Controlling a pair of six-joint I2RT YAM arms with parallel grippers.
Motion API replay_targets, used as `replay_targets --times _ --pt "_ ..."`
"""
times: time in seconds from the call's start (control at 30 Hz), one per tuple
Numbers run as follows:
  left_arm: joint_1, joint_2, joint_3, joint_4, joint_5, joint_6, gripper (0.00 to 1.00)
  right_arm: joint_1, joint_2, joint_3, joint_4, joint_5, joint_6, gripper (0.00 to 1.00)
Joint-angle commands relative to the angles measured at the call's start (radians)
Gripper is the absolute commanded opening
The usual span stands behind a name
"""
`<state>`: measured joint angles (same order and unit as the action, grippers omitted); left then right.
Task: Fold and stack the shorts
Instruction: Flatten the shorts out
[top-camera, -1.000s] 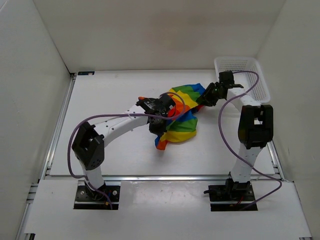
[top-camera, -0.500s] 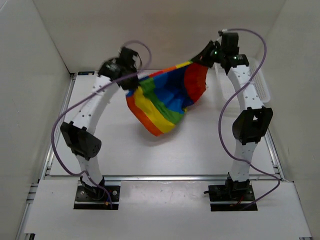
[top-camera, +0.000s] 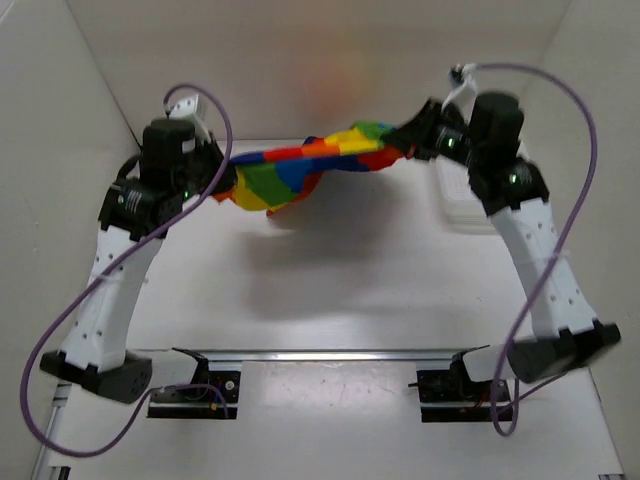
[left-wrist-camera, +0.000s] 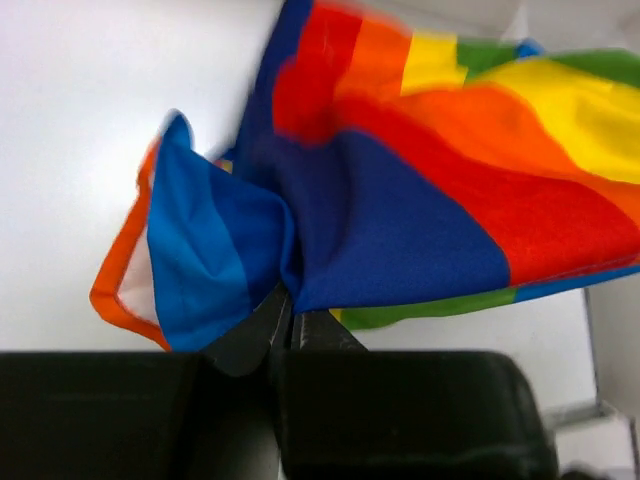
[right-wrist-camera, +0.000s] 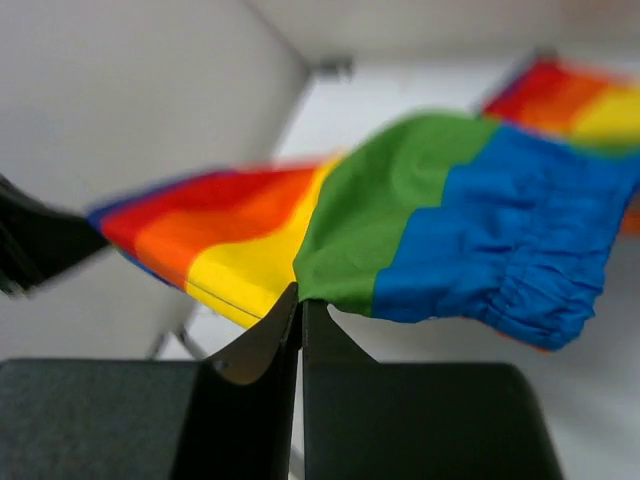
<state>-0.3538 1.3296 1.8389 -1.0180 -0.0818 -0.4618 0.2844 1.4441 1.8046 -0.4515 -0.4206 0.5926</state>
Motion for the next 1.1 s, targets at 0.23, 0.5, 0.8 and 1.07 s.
replay_targets --times 0.23,0.5,0.8,1.07 --pt "0.013 -0.291 -0.762 0.015 0.119 -0.17 1.0 0.125 -0.603 -1.032 -0.227 0.498 0.011 0.77" --pt "0.013 -0.207 -0.751 -0.02 0.035 -0.292 0.35 0.125 -0.679 -1.027 -0.332 0.565 0.105 0.78" --pt "0.221 -0.218 -1.056 0.088 0.158 -0.482 0.95 0.116 -0.649 -1.215 -0.088 0.249 0.294 0.75" --pt "0.279 -0.064 -1.087 0.197 0.183 -0.453 0.94 0.116 -0.452 -1.315 0.174 0.198 0.357 0.75"
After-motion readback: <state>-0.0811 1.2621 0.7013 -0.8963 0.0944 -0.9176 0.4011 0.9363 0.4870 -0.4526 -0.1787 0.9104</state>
